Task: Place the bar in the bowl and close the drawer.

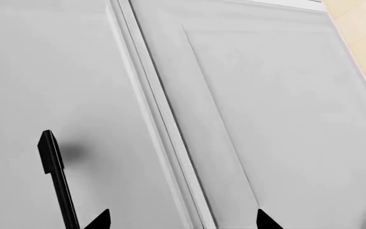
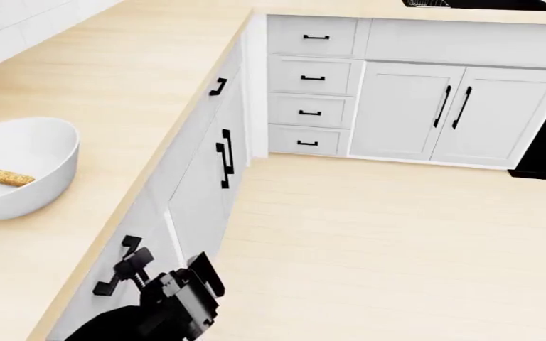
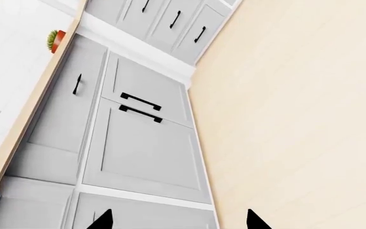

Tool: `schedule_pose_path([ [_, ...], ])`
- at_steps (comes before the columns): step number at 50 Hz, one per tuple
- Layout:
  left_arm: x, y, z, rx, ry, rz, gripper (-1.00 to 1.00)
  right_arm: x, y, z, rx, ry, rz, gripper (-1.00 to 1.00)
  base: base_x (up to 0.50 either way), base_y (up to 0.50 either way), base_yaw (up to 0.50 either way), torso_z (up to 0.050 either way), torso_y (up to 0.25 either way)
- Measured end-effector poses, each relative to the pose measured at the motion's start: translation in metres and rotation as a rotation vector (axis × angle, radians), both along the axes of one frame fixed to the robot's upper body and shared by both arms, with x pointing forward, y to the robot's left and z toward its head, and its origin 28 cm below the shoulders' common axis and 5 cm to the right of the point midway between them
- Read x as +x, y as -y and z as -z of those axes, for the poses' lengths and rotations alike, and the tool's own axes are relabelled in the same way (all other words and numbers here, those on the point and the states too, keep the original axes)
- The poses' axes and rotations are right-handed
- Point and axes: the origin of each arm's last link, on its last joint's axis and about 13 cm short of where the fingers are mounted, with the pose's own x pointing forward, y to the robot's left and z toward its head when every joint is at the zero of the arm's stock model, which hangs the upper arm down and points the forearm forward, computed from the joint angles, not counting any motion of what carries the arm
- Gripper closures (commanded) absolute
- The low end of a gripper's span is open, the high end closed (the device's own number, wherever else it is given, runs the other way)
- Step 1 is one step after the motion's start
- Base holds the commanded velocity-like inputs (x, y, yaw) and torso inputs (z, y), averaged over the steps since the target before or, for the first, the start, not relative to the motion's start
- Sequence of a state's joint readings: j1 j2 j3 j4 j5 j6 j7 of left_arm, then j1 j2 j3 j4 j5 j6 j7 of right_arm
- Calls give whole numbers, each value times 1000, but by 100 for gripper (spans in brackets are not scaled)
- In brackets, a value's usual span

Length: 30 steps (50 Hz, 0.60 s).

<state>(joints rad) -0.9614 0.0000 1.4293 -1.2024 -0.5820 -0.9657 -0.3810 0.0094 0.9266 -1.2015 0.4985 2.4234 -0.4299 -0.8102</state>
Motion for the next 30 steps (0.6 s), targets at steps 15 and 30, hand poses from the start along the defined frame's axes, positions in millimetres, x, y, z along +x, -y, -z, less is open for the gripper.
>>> schedule_pose_path([
  [15, 2, -4, -2, 0, 2, -15, -100, -2, 0, 0, -2, 1, 3, -100, 1, -4, 1, 0, 0],
  [30, 4, -5, -4, -16, 2, -19, -100, -2, -1, 0, -3, 0, 1, -100, 10, -2, 5, 0, 0],
])
